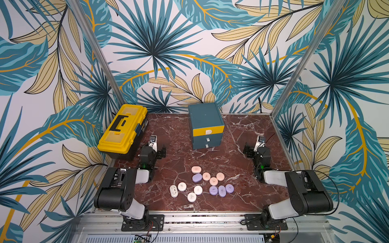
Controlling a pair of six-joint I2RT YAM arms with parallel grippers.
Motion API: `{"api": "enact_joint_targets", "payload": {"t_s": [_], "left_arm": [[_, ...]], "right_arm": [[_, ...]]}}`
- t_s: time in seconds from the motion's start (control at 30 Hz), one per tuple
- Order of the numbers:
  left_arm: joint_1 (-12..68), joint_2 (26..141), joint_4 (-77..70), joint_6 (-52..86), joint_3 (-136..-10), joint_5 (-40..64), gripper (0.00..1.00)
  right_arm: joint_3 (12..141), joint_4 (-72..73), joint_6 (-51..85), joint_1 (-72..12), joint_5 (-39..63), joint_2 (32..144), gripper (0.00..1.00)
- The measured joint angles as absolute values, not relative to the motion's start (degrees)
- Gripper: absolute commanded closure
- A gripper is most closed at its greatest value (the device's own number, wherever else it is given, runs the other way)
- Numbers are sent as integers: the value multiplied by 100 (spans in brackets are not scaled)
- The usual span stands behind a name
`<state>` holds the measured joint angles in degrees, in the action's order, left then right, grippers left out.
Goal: Put the bluetooth earphones in the drawer according to color
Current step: Adjust the storage box at the center of the board.
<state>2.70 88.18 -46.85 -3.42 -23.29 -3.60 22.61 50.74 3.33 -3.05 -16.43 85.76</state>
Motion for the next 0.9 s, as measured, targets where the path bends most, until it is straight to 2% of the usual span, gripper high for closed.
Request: {"api": "enact_joint_targets", "payload": {"t_s": [0.23, 0.37, 0.43, 0.53, 0.6, 0.73, 0.77, 0.9], "left_arm": [[257, 8818, -4683, -342, -2329, -233, 0], [257, 8818, -4683, -353, -2329, -224, 13], [255, 8809, -4668, -340, -2333, -213, 14], [252, 8477, -4117, -336, -2453, -244, 15], [252, 8018, -3225, -165, -2783, -322, 16], [333, 6949, -1909, 217, -3907, -349, 17], [377, 6810, -1509, 266, -4252, -357, 20], [565, 6425, -84, 631, -5332, 49, 24]], "right_arm": [[2261, 5074, 333, -305, -1643, 8576, 0], [2261, 5072, 333, -305, -1643, 8576, 1], [2265, 5061, 305, -305, -1643, 8571, 0], [2561, 4303, 268, -311, -1645, 8333, 1], [3192, 3087, 266, -322, -1647, 7907, 1], [4418, 1881, 600, -384, -1581, 6849, 1], [4770, 1483, 757, -397, -1553, 6678, 0], [6040, -353, 1249, -650, -1229, 6685, 0]]}}
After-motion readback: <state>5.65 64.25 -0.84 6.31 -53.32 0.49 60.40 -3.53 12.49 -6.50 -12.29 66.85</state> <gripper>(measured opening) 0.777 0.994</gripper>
